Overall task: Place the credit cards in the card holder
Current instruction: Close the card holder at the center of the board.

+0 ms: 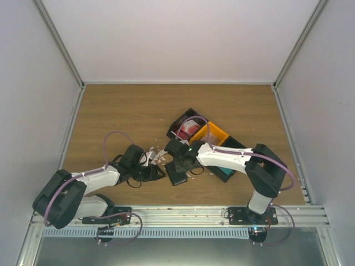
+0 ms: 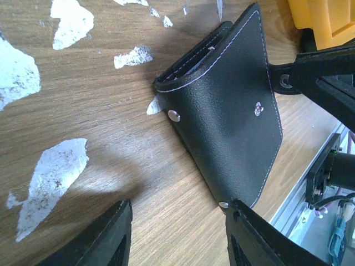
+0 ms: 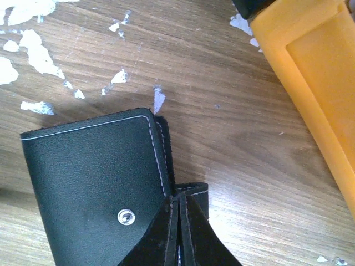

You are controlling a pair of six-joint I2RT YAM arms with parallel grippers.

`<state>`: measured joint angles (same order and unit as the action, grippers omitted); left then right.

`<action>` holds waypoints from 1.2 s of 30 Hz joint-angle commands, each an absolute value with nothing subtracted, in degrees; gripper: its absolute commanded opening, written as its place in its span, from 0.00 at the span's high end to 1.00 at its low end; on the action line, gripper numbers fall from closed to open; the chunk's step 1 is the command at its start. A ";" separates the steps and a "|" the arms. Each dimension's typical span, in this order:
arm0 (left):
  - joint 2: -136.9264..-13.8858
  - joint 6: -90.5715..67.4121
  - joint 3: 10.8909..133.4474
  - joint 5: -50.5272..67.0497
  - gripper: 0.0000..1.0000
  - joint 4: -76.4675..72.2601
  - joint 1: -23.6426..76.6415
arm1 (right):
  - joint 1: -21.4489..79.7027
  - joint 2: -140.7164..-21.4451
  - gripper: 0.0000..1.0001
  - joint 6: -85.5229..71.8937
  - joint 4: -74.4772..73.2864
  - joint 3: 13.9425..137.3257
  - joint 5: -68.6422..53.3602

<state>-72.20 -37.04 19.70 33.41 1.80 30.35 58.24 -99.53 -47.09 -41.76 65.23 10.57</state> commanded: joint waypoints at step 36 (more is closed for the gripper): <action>-83.14 -40.19 22.94 33.17 0.62 -8.27 32.17 | 56.36 -95.73 0.99 -29.93 -23.49 55.38 -1.41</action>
<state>-81.91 -40.51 22.57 34.70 -8.08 31.51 56.07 -94.59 -31.22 -25.76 56.71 -0.40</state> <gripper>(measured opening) 0.379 0.012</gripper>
